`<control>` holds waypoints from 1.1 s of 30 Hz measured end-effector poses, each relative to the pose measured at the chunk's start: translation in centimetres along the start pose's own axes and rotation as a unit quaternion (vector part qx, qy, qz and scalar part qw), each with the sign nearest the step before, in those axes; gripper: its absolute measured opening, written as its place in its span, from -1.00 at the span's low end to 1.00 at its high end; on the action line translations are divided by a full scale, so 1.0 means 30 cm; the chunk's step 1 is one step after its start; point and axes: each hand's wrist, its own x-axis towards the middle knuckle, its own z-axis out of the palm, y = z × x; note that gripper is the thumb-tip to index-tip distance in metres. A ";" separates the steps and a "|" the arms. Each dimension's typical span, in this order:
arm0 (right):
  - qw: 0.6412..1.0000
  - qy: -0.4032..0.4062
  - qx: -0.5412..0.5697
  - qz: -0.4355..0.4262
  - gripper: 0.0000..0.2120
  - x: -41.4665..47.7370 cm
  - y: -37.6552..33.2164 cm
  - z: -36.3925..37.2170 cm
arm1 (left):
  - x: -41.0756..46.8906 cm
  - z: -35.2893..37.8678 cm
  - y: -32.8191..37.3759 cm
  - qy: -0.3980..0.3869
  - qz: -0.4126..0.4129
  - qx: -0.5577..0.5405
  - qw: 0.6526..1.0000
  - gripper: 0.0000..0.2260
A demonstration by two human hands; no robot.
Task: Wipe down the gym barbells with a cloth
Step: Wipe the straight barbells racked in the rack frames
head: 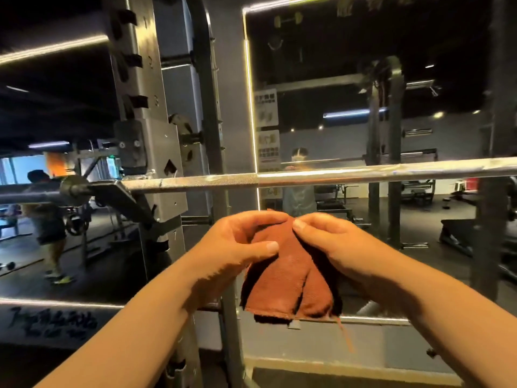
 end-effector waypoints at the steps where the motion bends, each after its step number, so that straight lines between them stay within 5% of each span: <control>1: 1.000 0.003 0.003 0.010 -0.62 0.009 -0.008 -0.009 | 0.002 -0.004 0.004 0.011 0.015 0.010 1.000 -0.61; 3: 0.996 -0.046 0.012 0.073 -0.41 0.008 -0.025 -0.032 | 0.019 -0.004 0.015 0.064 0.042 -0.003 0.997 -0.62; 6: 0.981 -0.142 0.064 0.115 -0.39 -0.015 -0.033 -0.054 | 0.060 -0.019 0.034 0.113 0.070 -0.003 0.991 -0.64; 12: 1.000 0.007 0.029 0.004 -0.79 -0.013 -0.039 -0.095 | 0.058 -0.049 0.095 0.042 0.025 0.096 0.994 -0.48; 16: 0.996 -0.004 -0.076 -0.049 -0.55 -0.054 -0.058 -0.109 | 0.090 -0.036 0.126 0.027 0.042 0.266 0.963 -0.40; 23: 0.955 0.062 -0.252 -0.140 -0.81 -0.055 -0.100 -0.153 | 0.141 0.004 0.063 0.111 0.075 0.452 0.882 -0.91; 33: 0.930 0.141 -0.231 -0.248 -0.60 0.055 -0.160 -0.088 | 0.104 0.059 0.039 0.109 0.084 0.391 0.910 -0.76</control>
